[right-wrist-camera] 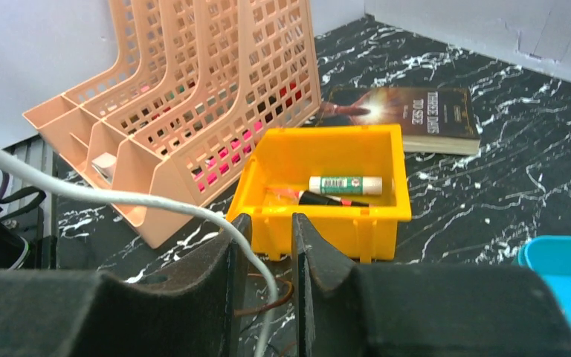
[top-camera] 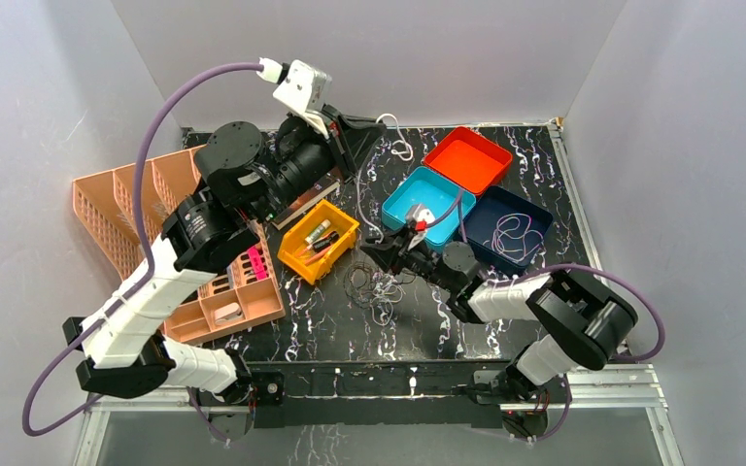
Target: Untangle the cables
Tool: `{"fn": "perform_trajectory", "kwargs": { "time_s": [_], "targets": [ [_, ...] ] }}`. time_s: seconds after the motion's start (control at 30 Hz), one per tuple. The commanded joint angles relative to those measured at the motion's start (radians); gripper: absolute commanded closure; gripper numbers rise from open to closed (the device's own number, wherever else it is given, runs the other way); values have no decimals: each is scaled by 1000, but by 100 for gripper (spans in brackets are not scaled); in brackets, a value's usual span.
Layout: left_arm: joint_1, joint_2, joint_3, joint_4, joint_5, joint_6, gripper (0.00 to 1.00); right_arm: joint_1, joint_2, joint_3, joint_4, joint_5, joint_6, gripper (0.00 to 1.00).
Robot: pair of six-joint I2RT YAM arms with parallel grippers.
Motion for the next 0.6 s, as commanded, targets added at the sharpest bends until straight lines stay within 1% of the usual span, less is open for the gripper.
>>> {"fn": "perform_trajectory", "kwargs": {
  "time_s": [0.0,0.13,0.17,0.2,0.37,0.57],
  "targets": [
    [0,17,84,17,-9,55,100,8,12,-37,94,23,22,66],
    [0,40,134,13,-11,78,100,12,33,-87,127,29,44,63],
    [0,46,145,14,-10,82,100,13,40,-89,136,34,50,62],
    [0,52,156,13,-9,88,100,14,46,-138,144,38,54,60],
    [-1,77,213,5,-6,108,100,17,88,-198,196,59,73,53],
    [0,101,233,5,-4,124,100,18,132,-243,257,76,87,48]
  ]
}}
